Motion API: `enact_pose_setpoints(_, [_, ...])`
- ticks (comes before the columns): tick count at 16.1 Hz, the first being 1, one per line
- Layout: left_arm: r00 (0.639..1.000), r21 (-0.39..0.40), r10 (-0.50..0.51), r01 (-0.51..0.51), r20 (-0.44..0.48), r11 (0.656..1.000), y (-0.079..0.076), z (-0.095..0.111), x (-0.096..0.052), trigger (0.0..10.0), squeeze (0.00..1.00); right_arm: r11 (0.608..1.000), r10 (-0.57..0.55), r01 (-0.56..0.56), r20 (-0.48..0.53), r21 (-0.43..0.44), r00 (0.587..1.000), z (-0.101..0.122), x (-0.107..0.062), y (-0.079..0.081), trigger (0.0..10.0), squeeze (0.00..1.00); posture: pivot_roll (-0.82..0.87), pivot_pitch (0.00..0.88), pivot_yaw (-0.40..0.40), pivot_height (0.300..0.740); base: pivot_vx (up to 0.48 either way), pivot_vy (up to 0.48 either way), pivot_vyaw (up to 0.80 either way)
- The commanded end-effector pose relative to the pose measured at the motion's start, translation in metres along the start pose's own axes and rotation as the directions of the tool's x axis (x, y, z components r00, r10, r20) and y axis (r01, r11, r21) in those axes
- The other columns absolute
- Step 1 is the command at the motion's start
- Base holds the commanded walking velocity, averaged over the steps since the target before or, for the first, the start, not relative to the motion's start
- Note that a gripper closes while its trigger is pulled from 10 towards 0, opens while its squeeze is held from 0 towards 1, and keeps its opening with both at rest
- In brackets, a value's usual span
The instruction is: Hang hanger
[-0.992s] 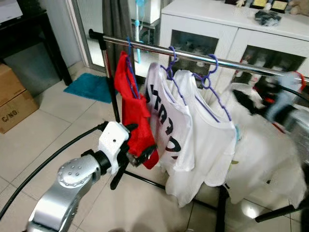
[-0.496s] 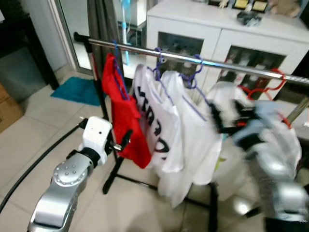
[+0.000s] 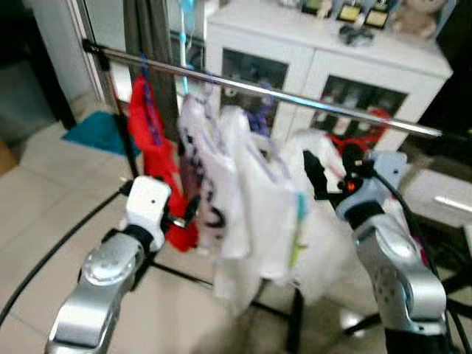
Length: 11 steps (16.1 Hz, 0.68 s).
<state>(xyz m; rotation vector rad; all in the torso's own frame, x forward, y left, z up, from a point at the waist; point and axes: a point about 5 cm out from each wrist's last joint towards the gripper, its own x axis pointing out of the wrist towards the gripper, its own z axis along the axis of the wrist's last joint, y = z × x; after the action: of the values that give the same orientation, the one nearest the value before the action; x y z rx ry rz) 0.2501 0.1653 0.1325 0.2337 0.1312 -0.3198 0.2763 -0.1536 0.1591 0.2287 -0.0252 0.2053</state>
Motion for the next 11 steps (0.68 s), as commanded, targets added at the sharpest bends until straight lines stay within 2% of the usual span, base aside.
enact_pose_setpoints(1, [0.999, -0.005, -0.009, 0.009, 0.037, 1.000, -0.005, 0.006, 0.003, 10.0, 0.00, 0.999, -0.039, 0.039, -0.017, -0.003, 0.999, -0.002, -0.002, -0.007, 10.0, 0.00, -0.01, 0.000, -0.038, 0.740, 0.000, 0.000, 0.00])
enact_pose_setpoints(5, [0.999, -0.006, -0.022, 0.022, 0.031, 1.000, -0.003, 0.006, 0.006, 10.0, 0.00, 0.999, -0.045, 0.045, -0.011, 0.006, 0.999, -0.002, 0.001, -0.005, 10.0, 0.00, -0.01, 0.000, -0.026, 0.740, 0.000, 0.000, 0.00])
enact_pose_setpoints(7, [0.998, -0.002, -0.049, 0.049, 0.049, 0.999, -0.002, 0.009, 0.008, 10.0, 0.00, 0.999, -0.046, 0.046, 0.001, -0.002, 0.999, 0.000, 0.003, -0.004, 10.0, 0.00, -0.01, 0.000, -0.017, 0.740, 0.000, 0.000, -0.80])
enact_pose_setpoints(10, [0.997, 0.000, -0.054, 0.054, 0.053, 0.999, -0.002, 0.011, 0.009, 10.0, 0.00, 0.999, -0.037, 0.037, 0.011, -0.015, 0.999, 0.002, 0.006, -0.004, 10.0, 0.00, -0.01, 0.000, -0.013, 0.740, 0.000, 0.000, 0.00])
enact_pose_setpoints(11, [0.993, -0.009, -0.096, 0.097, 0.071, 0.995, -0.005, 0.013, 0.008, 10.0, 0.00, 0.998, -0.009, 0.009, -0.005, -0.070, 1.000, 0.002, 0.010, -0.003, 10.0, 0.00, -0.01, 0.000, -0.012, 0.740, 0.000, 0.000, 0.00])
